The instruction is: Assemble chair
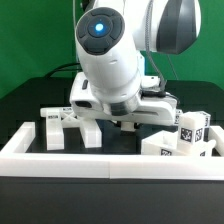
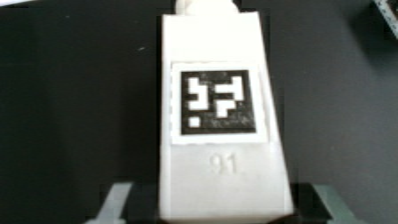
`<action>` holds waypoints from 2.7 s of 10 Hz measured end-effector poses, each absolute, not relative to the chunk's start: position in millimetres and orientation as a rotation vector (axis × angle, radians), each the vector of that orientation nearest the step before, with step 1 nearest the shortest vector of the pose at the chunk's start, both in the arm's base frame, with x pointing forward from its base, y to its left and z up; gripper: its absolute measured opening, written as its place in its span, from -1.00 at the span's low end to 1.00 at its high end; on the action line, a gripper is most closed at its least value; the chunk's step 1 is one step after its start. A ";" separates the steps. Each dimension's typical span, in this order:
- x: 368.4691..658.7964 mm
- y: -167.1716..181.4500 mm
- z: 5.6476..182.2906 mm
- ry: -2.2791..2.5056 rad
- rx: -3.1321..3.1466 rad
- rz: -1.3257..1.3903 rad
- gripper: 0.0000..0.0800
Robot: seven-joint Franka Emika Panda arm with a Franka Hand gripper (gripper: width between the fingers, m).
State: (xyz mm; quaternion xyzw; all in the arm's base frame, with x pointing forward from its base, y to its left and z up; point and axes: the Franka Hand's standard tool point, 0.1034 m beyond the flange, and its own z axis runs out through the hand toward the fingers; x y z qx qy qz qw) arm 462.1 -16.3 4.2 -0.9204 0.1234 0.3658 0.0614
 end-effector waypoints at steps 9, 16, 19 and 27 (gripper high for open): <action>507.9 -21.5 86.9 0.409 -2.784 0.940 -0.27; 552.5 -20.6 127.2 0.444 -2.939 0.365 -0.27; 567.8 -23.1 126.6 0.452 -3.012 -0.069 -0.27; 592.1 -12.2 142.5 0.419 -3.020 -0.665 -0.27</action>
Offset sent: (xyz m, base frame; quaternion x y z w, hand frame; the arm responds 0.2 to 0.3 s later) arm 0.0231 -0.0025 0.0522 0.0272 0.0001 -0.0076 0.9996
